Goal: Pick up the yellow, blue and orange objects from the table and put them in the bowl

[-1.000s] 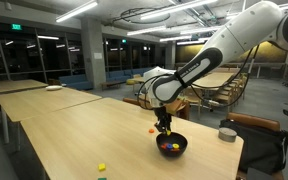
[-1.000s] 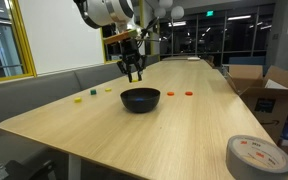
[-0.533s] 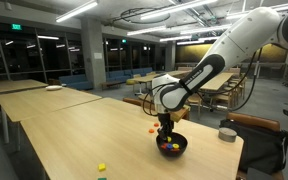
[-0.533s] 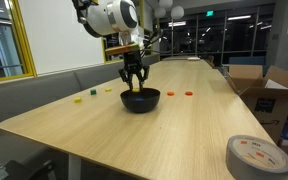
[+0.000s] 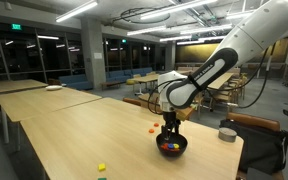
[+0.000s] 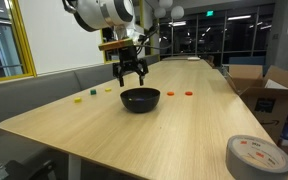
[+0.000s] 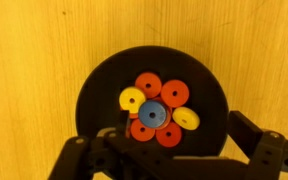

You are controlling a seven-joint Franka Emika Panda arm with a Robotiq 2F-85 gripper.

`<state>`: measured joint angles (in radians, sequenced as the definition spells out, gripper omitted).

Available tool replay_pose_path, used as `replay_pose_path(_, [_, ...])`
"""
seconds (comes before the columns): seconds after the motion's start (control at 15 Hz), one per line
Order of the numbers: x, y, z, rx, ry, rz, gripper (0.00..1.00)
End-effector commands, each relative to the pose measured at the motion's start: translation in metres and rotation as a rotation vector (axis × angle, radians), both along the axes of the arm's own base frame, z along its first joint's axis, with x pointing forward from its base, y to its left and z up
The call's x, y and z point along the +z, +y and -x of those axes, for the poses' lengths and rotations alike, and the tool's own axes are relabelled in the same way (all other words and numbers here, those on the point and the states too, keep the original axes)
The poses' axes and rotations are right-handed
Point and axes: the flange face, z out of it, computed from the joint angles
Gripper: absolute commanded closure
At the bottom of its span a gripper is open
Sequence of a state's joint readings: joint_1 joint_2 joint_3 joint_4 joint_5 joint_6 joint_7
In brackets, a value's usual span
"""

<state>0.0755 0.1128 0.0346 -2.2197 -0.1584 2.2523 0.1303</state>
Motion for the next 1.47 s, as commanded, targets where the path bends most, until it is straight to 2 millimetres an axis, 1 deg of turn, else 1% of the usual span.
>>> replay_pose_path(0.0, [0.044, 0.026, 0.058, -0.027, -0.036, 0.026, 0.00])
replay_pose_path(0.13, [0.059, 0.040, 0.086, -0.042, -0.036, 0.038, 0.00])
replay_pose_path(0.27, [0.072, 0.051, 0.119, -0.063, -0.032, 0.053, 0.00])
replay_pose_path(0.4, [0.084, 0.058, 0.148, -0.086, -0.034, 0.068, 0.00])
replay_pose_path(0.53, [0.095, 0.059, 0.173, -0.129, -0.053, 0.068, 0.00])
replay_pose_path(0.73, [0.112, 0.053, 0.203, -0.195, -0.091, 0.029, 0.00])
replay_pose_path(1.0, [0.134, 0.036, 0.235, -0.222, -0.097, -0.045, 0.00])
replay_pose_path(1.2, [0.147, 0.025, 0.254, -0.229, -0.102, -0.063, 0.00])
replay_pose_path(1.4, [0.155, 0.016, 0.267, -0.232, -0.112, -0.079, 0.00])
